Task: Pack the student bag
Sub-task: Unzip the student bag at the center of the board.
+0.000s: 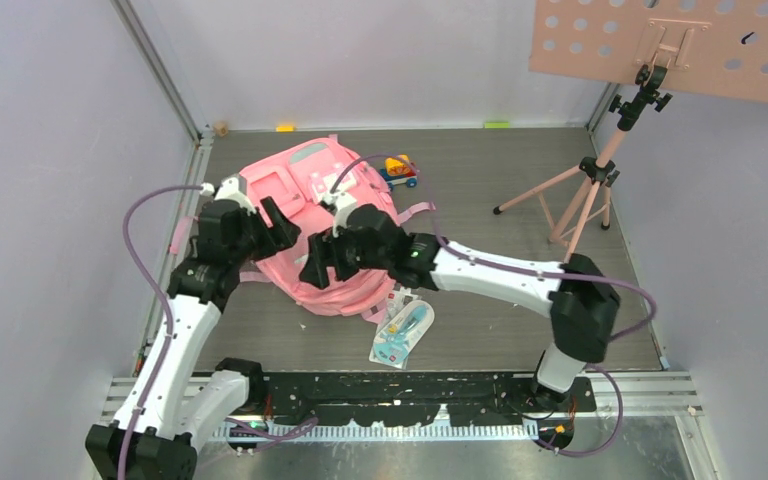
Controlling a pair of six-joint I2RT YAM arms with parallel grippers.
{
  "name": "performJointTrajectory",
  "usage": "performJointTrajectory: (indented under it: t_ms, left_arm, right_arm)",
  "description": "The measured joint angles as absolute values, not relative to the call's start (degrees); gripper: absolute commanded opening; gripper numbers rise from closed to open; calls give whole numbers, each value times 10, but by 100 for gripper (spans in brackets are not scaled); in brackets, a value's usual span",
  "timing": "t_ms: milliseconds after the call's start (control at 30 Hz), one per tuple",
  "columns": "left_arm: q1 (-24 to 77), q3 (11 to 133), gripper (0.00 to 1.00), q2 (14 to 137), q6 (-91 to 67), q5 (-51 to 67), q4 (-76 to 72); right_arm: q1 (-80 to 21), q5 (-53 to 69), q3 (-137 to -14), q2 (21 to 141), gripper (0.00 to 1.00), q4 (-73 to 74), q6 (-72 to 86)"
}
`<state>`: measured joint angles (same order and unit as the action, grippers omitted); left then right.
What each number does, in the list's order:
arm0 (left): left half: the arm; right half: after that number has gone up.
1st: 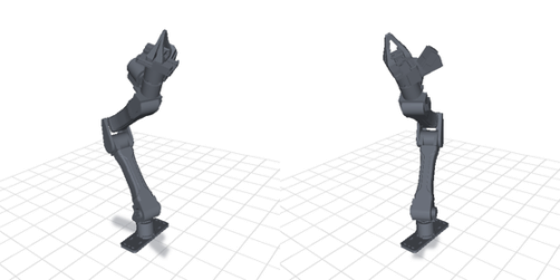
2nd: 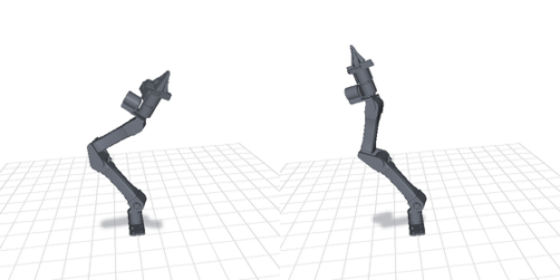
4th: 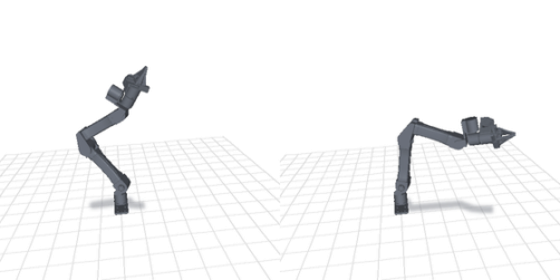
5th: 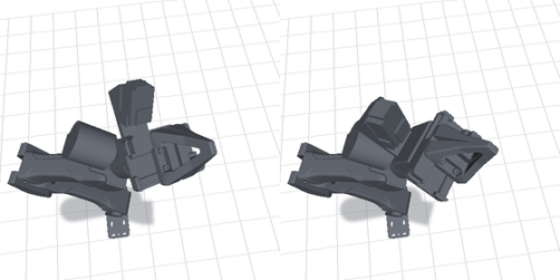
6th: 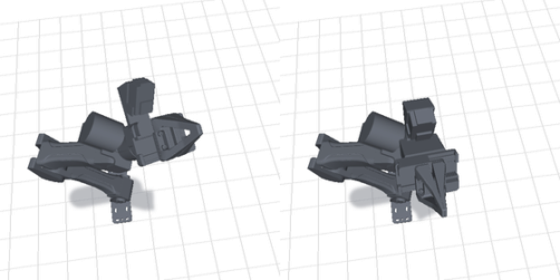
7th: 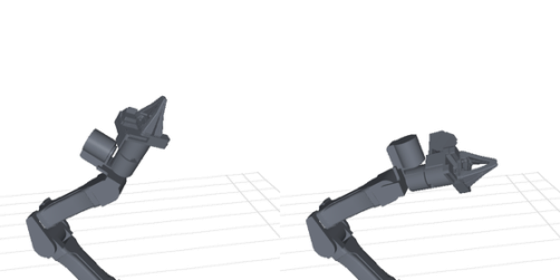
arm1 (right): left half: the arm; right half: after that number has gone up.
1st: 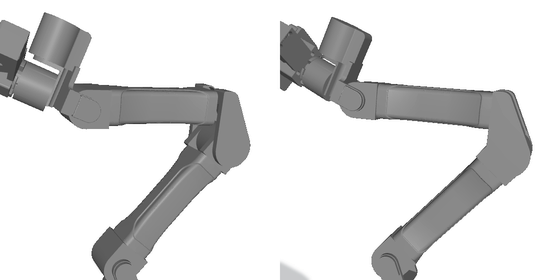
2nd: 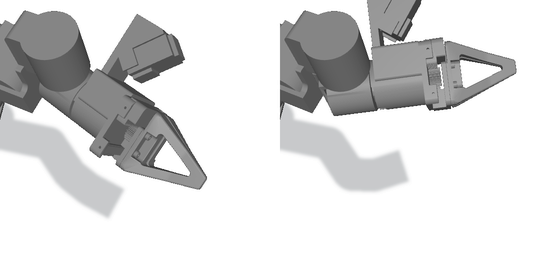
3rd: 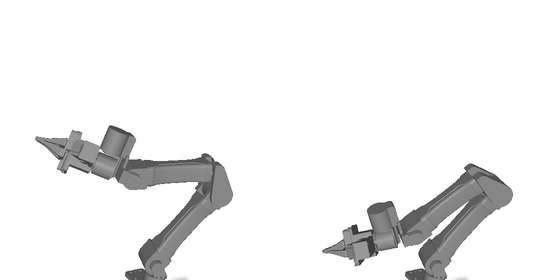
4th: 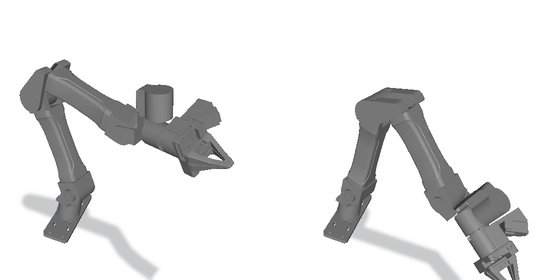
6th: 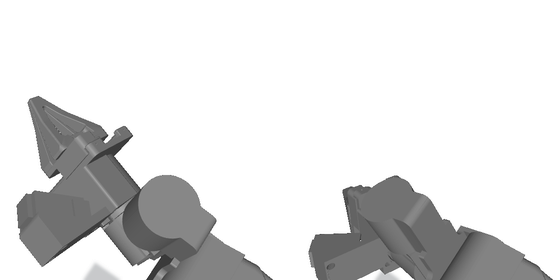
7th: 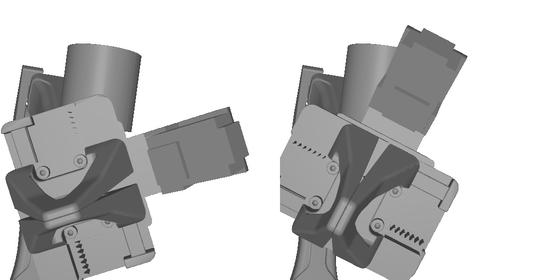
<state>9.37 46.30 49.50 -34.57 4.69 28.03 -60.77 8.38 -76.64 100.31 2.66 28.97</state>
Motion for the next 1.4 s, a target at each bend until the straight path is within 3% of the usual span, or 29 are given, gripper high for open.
performJointTrajectory:
  t_ms: [300,500,700,967,1400]
  left_arm:
    - [138,589,74,553,-197,28,360]
    - [288,612,78,639,-111,-1,371]
    - [415,644,81,771,-36,-83,378]
    - [458,663,81,875,14,-210,385]
    - [478,682,87,871,61,-339,384]
  right_arm:
    - [-497,29,-668,809,83,94,254]
    - [-393,9,-606,766,84,147,237]
    - [-350,7,-561,742,85,182,225]
    - [-336,7,-537,713,85,185,223]
    - [-330,13,-522,708,84,185,224]
